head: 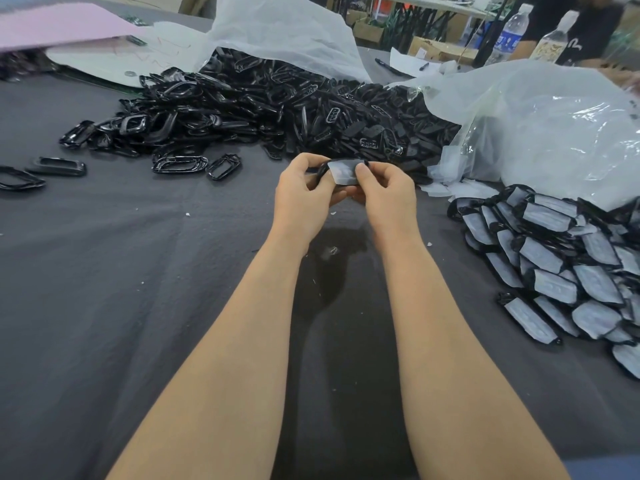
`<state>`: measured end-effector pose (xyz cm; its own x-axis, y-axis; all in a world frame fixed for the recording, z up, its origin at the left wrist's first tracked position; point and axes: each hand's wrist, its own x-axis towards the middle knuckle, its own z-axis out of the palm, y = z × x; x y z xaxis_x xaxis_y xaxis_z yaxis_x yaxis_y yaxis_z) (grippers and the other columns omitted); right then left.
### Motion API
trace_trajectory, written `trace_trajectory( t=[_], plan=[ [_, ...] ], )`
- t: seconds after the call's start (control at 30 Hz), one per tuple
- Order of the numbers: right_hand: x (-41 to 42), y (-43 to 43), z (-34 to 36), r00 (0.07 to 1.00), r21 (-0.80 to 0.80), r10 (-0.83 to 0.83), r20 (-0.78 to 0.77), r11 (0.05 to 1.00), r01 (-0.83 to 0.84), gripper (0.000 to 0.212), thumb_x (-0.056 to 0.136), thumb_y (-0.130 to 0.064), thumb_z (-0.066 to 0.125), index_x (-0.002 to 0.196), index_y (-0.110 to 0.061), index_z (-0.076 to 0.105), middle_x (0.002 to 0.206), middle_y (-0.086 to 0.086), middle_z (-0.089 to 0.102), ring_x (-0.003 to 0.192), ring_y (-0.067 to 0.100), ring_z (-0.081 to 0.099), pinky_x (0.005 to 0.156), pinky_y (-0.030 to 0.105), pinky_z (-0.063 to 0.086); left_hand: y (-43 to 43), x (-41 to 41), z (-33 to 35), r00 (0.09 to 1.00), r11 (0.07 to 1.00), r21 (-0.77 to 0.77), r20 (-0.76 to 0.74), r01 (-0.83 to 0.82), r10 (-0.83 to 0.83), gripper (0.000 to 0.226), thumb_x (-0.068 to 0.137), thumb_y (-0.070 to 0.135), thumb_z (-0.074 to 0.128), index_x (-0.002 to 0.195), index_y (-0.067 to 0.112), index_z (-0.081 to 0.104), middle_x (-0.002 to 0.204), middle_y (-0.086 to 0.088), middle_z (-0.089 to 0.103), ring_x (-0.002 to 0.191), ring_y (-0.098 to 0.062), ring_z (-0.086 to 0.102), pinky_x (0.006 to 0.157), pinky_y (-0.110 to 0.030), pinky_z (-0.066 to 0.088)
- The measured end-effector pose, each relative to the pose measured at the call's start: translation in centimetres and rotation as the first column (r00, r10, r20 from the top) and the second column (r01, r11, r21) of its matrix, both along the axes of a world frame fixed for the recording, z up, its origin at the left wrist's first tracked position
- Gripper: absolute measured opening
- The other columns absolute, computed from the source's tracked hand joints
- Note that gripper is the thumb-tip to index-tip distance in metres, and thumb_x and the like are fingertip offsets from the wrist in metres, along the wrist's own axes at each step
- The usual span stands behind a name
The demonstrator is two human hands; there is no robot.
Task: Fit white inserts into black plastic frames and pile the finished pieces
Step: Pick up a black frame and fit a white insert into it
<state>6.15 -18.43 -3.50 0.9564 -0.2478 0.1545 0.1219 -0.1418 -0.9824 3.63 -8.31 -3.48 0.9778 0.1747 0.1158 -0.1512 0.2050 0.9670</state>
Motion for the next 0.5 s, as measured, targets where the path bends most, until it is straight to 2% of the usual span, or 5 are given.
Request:
trace_trajectory(
  t=[0.07, 0.2, 0.27, 0.33, 0.5],
  plan=[
    [0.0, -0.03, 0.0, 1.0, 0.014, 0.009, -0.003, 1.0, -0.008, 0.009, 0.095, -0.015, 0.056, 0.1, -0.008, 0.06, 0.088, 0.006, 0.064, 0.082, 0.019, 0.062, 0.081, 0.035, 0.055, -0.05, -0.07, 0.09, 1.0, 1.0, -0.01, -0.003, 0.005, -0.005, 0.019, 0.097, 0.001, 0.05, 0.093, 0.018, 0.055, 0.088, -0.008, 0.071, 0.073, -0.014, 0.073, 0.066, -0.017, 0.055],
    [-0.08, 0.33, -0.02, 0.999, -0.042, -0.028, 0.018, 0.999, 0.029, 0.002, 0.095, -0.015, 0.055, 0.097, -0.014, 0.055, 0.092, 0.004, 0.061, 0.094, 0.027, 0.063, 0.09, 0.044, 0.053, -0.15, 0.04, 0.34, 0.999, 0.999, -0.051, -0.037, -0.009, 0.007, 0.016, 0.102, 0.014, 0.045, 0.093, 0.013, 0.058, 0.095, -0.014, 0.07, 0.073, -0.015, 0.073, 0.063, -0.017, 0.056],
    [-0.11, 0.38, 0.0, 0.999, -0.041, -0.039, 0.03, 0.998, 0.04, 0.002, 0.095, -0.015, 0.055, 0.096, -0.015, 0.054, 0.093, 0.004, 0.061, 0.097, 0.031, 0.063, 0.091, 0.047, 0.052, -0.22, 0.13, 0.23, 0.999, 1.0, -0.025, -0.036, -0.006, 0.005, 0.014, 0.101, 0.02, 0.05, 0.096, 0.011, 0.059, 0.098, -0.014, 0.07, 0.08, -0.019, 0.073, 0.064, -0.018, 0.056],
    [-0.2, 0.37, 0.03, 0.998, -0.044, -0.044, 0.034, 0.998, 0.045, 0.004, 0.095, -0.016, 0.056, 0.097, -0.014, 0.056, 0.097, 0.008, 0.063, 0.098, 0.032, 0.064, 0.091, 0.047, 0.052, -0.25, 0.22, 0.02, 1.0, 0.999, 0.038, -0.022, -0.01, 0.011, 0.006, 0.096, 0.015, 0.058, 0.1, 0.011, 0.057, 0.098, -0.013, 0.07, 0.085, -0.021, 0.073, 0.068, -0.019, 0.057],
    [-0.26, -0.07, 0.25, 1.0, -0.018, 0.024, 0.013, 1.0, -0.024, 0.003, 0.094, -0.015, 0.059, 0.091, -0.016, 0.058, 0.087, 0.004, 0.066, 0.08, 0.02, 0.065, 0.075, 0.031, 0.055, 0.04, 0.5, -0.38, 0.998, 0.995, 0.093, -0.038, -0.046, 0.049, 0.016, 0.094, 0.004, 0.057, 0.098, 0.019, 0.054, 0.1, -0.015, 0.071, 0.086, -0.021, 0.073, 0.08, -0.03, 0.059]
  ],
)
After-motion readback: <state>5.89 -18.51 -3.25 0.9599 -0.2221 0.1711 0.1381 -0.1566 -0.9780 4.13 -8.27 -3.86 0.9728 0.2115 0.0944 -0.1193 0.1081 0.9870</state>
